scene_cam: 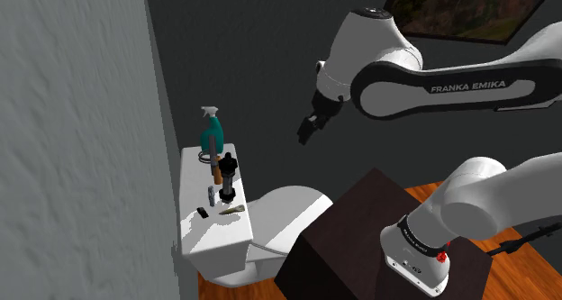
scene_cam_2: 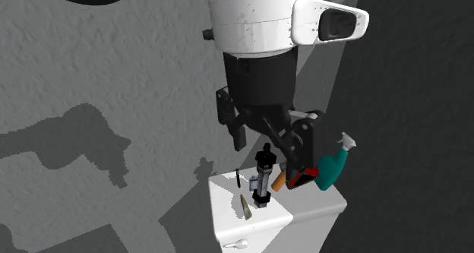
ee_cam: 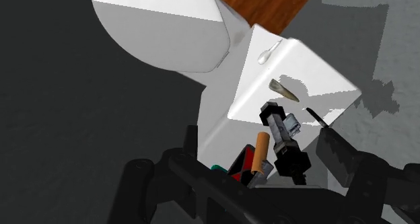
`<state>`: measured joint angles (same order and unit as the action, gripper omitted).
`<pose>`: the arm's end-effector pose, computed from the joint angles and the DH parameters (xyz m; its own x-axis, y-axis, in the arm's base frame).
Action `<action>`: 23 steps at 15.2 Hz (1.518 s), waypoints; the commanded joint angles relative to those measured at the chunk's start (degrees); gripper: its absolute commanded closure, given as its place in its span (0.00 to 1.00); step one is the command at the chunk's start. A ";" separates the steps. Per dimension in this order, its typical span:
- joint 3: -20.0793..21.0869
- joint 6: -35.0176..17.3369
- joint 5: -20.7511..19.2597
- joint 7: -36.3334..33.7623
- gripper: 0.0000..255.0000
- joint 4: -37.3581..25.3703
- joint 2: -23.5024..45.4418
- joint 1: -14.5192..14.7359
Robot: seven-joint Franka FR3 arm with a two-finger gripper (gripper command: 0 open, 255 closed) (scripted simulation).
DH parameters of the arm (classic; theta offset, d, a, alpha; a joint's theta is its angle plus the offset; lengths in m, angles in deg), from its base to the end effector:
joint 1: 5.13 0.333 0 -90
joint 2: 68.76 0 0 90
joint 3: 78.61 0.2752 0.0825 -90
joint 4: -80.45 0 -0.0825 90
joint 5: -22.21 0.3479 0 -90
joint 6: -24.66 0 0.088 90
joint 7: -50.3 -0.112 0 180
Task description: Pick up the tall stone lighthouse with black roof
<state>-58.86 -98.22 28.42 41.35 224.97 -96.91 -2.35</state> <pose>0.3626 0.1551 0.4212 0.9829 0.1525 0.1030 0.1481 -0.9878 0.0486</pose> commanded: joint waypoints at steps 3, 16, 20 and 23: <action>5.09 -8.52 -3.26 -6.63 0.00 -1.50 8.50 -1.55; 10.83 -20.65 -39.86 -42.27 0.00 -17.90 42.16 -2.16; 6.66 -19.88 -48.84 -50.15 0.00 -26.24 51.85 3.30; 4.43 -19.24 -52.33 -53.19 0.00 -31.38 57.01 6.28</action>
<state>-53.73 -117.71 -22.69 -10.69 195.31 -41.63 2.87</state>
